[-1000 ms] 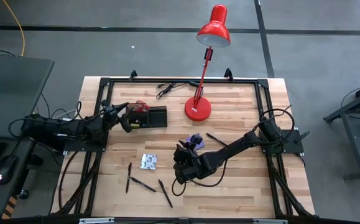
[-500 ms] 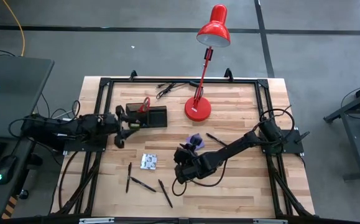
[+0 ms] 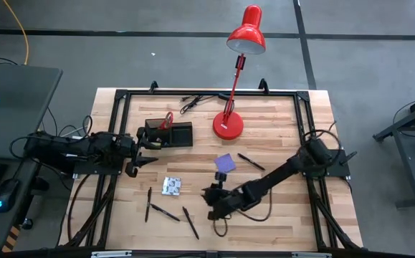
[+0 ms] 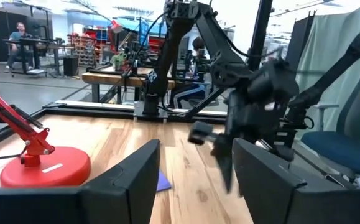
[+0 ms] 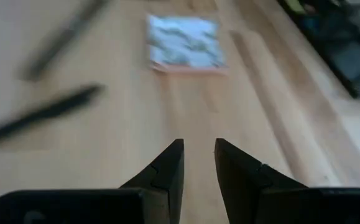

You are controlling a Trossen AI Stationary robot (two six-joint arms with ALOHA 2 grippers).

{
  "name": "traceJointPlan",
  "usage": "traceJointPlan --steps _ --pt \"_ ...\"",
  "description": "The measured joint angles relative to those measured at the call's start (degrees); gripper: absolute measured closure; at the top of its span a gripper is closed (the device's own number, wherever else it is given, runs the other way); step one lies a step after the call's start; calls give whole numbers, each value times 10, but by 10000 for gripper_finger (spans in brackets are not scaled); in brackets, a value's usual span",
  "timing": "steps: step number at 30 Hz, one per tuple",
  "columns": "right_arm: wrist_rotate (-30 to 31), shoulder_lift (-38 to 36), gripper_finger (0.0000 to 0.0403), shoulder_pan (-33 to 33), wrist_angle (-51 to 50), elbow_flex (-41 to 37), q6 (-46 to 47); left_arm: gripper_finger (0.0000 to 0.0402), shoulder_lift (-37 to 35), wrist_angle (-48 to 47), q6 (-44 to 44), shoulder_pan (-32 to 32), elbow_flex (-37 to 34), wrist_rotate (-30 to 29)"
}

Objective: Pick and place office supplies into organizer
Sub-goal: Put the black pen into the black desk organizer

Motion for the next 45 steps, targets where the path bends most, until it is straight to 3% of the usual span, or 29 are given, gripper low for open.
traceJointPlan --steps 3,10,13,19,25,33,45 --pt "12 -56 320 13 6 -48 0 219 1 0 1 0 0 0" --pt "206 -226 320 90 35 -238 72 218 1 -1 2 0 0 -1" --pt "246 -289 320 113 63 -331 105 218 1 -1 2 0 0 -10" --pt "272 -372 320 129 117 -484 156 218 1 0 2 0 0 -32" --pt "280 -399 320 130 122 -567 250 218 1 -1 2 0 0 -35" --pt "295 -396 320 130 123 -617 380 218 1 -8 2 0 0 -35" --pt "237 -396 320 130 128 -626 414 218 1 -9 2 0 0 -37"
